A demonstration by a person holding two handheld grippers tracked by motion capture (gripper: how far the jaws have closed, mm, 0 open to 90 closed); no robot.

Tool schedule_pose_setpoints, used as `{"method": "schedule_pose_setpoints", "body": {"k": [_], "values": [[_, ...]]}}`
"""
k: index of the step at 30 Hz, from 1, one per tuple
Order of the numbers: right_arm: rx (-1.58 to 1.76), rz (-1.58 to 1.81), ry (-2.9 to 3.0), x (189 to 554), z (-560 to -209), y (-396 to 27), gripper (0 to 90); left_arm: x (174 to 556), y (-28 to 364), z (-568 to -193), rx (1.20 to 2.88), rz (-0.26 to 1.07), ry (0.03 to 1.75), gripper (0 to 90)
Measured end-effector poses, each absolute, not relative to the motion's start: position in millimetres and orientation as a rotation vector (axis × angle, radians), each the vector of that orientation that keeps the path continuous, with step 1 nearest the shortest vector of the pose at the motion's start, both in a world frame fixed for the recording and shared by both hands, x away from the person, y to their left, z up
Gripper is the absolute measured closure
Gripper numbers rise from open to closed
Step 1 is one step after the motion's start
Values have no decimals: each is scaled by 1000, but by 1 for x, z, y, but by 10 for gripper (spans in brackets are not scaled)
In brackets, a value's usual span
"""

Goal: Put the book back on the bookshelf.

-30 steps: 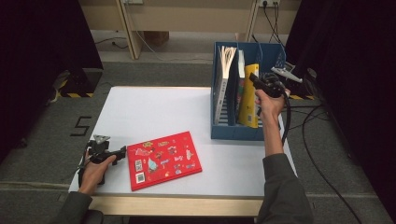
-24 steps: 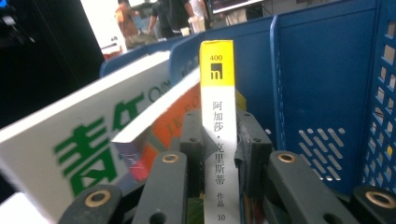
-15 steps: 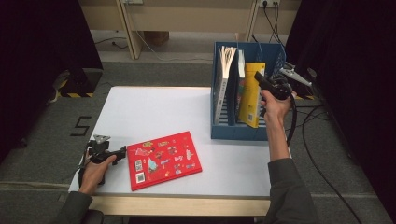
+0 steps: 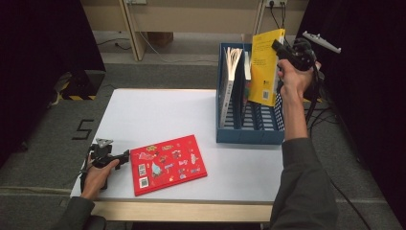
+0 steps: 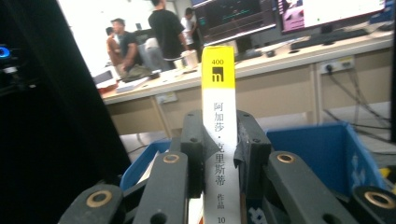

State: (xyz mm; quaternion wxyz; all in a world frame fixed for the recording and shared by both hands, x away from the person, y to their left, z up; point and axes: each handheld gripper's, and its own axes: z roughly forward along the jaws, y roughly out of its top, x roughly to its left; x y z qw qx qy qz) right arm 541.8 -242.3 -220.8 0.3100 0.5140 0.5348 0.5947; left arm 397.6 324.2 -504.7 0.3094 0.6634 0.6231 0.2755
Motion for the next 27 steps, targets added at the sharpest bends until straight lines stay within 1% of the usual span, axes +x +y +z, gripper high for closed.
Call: {"method": "schedule_pose_setpoints", "body": {"k": [3, 8, 15, 27], "values": [[1374, 1538, 1403, 555, -217, -240, 760, 398, 324, -505, 1752, 725, 1647, 147], [1391, 1507, 1397, 572, -222, -235, 761, 398, 325, -504, 1750, 720, 1647, 148], [1355, 1507, 1398, 566, -235, -230, 759, 397, 324, -505, 1752, 723, 1644, 147], [1329, 1487, 1410, 551, -283, -222, 738, 397, 325, -505, 1756, 725, 1644, 147]]}}
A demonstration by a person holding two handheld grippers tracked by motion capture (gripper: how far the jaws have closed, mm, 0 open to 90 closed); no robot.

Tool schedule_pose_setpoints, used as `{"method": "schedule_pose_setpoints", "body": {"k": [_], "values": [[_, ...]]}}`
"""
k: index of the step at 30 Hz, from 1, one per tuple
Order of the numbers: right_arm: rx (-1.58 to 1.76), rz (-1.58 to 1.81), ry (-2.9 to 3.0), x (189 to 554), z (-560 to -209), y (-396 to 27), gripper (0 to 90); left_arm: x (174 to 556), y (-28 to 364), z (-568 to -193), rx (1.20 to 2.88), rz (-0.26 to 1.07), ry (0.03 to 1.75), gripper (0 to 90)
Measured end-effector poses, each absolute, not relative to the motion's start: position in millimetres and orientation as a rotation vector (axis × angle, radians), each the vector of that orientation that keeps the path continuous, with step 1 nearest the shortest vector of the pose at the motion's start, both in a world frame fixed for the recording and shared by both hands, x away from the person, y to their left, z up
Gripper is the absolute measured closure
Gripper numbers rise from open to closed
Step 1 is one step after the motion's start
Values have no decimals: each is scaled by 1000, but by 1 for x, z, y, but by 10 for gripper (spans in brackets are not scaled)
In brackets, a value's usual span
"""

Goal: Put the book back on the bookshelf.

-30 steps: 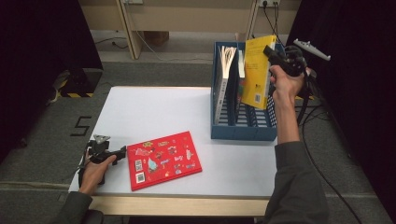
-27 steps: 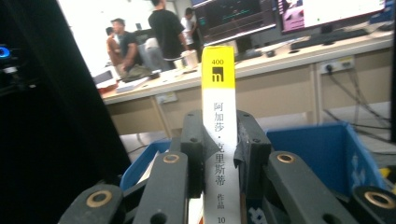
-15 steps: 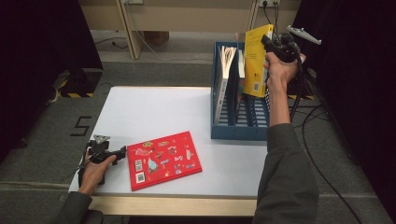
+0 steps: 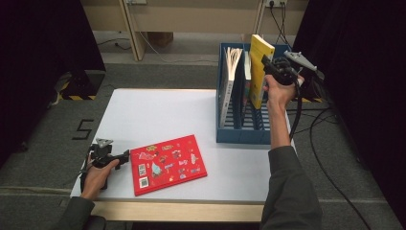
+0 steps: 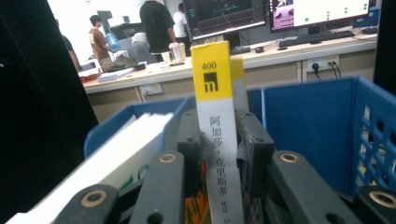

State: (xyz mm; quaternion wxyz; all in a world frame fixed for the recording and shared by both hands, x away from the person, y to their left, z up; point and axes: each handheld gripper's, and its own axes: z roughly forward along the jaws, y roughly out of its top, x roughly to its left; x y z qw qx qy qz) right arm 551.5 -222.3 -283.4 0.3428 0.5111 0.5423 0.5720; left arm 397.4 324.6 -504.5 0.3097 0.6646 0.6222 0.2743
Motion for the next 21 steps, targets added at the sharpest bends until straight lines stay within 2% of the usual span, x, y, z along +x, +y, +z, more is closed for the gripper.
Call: {"method": "schedule_pose_setpoints", "body": {"k": [21], "values": [[1513, 1559, 1425, 558, -377, -219, 694, 397, 324, -504, 1758, 725, 1644, 147]]}}
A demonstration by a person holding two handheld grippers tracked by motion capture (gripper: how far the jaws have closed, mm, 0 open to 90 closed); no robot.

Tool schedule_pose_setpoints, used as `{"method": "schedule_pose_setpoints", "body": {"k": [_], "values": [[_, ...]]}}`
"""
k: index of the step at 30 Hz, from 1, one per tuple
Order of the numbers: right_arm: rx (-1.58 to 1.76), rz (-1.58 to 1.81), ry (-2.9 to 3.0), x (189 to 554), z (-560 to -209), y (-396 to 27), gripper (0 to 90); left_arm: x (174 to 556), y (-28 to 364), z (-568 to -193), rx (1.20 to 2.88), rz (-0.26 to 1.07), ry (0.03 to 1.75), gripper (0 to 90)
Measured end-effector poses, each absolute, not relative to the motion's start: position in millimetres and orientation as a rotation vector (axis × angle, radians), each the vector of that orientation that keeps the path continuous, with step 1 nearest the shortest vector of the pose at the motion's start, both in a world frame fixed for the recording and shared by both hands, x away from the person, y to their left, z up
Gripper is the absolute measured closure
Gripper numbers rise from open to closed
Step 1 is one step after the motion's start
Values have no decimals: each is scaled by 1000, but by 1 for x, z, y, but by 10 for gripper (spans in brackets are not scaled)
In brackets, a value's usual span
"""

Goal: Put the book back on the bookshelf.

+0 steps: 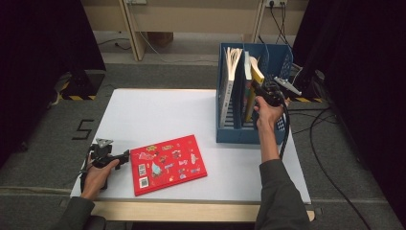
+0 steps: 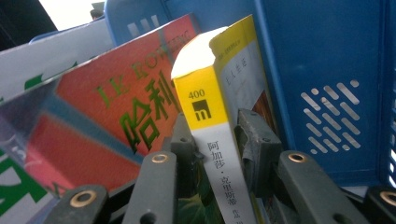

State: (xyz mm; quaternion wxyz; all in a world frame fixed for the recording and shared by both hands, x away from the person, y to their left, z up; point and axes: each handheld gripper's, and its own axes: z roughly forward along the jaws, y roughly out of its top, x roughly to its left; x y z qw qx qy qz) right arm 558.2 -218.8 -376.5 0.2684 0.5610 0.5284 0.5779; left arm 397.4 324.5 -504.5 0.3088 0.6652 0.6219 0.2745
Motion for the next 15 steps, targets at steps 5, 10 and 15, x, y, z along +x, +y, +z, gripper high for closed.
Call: {"method": "schedule_pose_setpoints", "body": {"k": [5, 10, 15], "values": [[1510, 1540, 1471, 556, -375, -211, 661, 397, 325, -505, 1756, 725, 1644, 147], [1500, 1572, 1511, 549, -378, -215, 608, 397, 325, -505, 1755, 722, 1643, 148], [1477, 1631, 1574, 540, -381, -227, 564, 397, 325, -505, 1756, 723, 1644, 147]]}}
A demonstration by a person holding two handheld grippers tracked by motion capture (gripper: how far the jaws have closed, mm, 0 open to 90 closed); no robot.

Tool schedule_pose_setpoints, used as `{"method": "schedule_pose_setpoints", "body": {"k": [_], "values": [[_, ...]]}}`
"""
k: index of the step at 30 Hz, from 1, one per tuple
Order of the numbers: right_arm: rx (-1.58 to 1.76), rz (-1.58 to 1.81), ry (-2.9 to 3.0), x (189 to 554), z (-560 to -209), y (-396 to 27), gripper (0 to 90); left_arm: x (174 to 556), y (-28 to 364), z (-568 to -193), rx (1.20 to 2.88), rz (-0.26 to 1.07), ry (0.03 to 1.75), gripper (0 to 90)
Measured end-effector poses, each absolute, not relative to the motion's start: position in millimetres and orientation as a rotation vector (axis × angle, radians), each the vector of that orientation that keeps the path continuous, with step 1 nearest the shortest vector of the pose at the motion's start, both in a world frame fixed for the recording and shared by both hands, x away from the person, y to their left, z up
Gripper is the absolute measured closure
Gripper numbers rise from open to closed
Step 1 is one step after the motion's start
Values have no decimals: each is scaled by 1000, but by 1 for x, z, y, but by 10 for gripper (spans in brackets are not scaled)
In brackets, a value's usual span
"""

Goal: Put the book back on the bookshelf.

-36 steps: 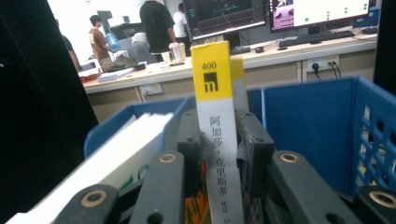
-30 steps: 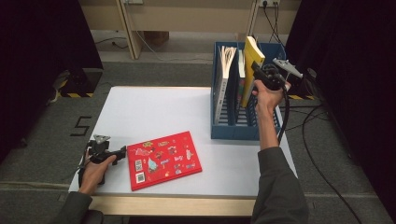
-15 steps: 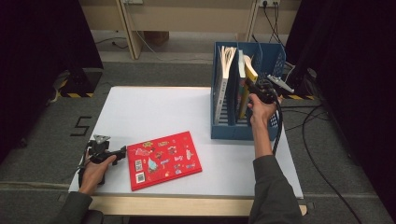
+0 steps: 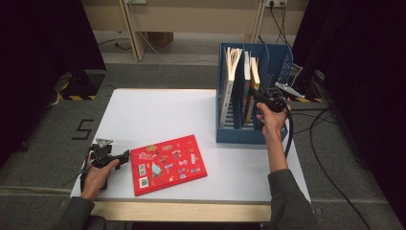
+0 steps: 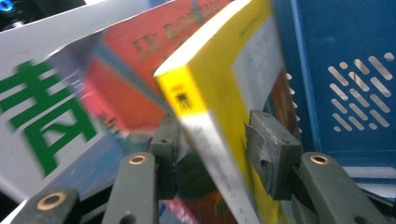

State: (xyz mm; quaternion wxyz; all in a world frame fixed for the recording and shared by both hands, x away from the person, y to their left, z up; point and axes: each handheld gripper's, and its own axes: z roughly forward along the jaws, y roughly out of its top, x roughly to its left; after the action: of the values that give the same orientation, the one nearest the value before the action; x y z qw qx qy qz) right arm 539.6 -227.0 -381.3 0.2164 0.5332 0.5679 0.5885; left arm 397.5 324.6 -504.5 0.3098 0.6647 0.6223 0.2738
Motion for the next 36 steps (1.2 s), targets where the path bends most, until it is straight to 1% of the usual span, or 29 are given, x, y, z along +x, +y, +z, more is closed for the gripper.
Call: {"method": "schedule_pose_setpoints", "body": {"k": [2, 5, 7, 11, 13, 17, 19, 20, 21, 23, 25, 28, 31, 36], "values": [[1435, 1611, 1619, 535, -381, -229, 537, 397, 325, -504, 1758, 723, 1644, 147], [1392, 1590, 1662, 529, -381, -231, 470, 397, 325, -504, 1758, 722, 1645, 148], [1407, 1601, 1702, 526, -381, -232, 376, 397, 325, -504, 1758, 723, 1645, 147], [1386, 1578, 1731, 525, -380, -230, 328, 397, 325, -504, 1757, 722, 1646, 147], [1370, 1595, 1755, 525, -381, -227, 328, 397, 325, -504, 1759, 722, 1645, 147], [1353, 1481, 1793, 530, -381, -217, 287, 397, 325, -504, 1758, 722, 1645, 147], [1381, 1515, 1776, 535, -384, -215, 303, 397, 325, -504, 1757, 722, 1646, 147], [1381, 1512, 1767, 536, -385, -212, 341, 397, 325, -504, 1758, 722, 1645, 147], [1377, 1516, 1768, 536, -385, -209, 337, 397, 325, -504, 1759, 722, 1645, 147], [1350, 1484, 1787, 537, -385, -198, 287, 397, 325, -504, 1758, 723, 1646, 146], [1340, 1421, 1800, 539, -383, -192, 269, 397, 325, -504, 1757, 722, 1646, 147], [1359, 1424, 1795, 540, -384, -193, 284, 397, 325, -504, 1757, 720, 1645, 147], [1372, 1438, 1798, 537, -384, -199, 307, 397, 325, -504, 1757, 718, 1645, 147], [1302, 1447, 1770, 517, -375, -200, 301, 397, 325, -504, 1758, 721, 1646, 147]]}}
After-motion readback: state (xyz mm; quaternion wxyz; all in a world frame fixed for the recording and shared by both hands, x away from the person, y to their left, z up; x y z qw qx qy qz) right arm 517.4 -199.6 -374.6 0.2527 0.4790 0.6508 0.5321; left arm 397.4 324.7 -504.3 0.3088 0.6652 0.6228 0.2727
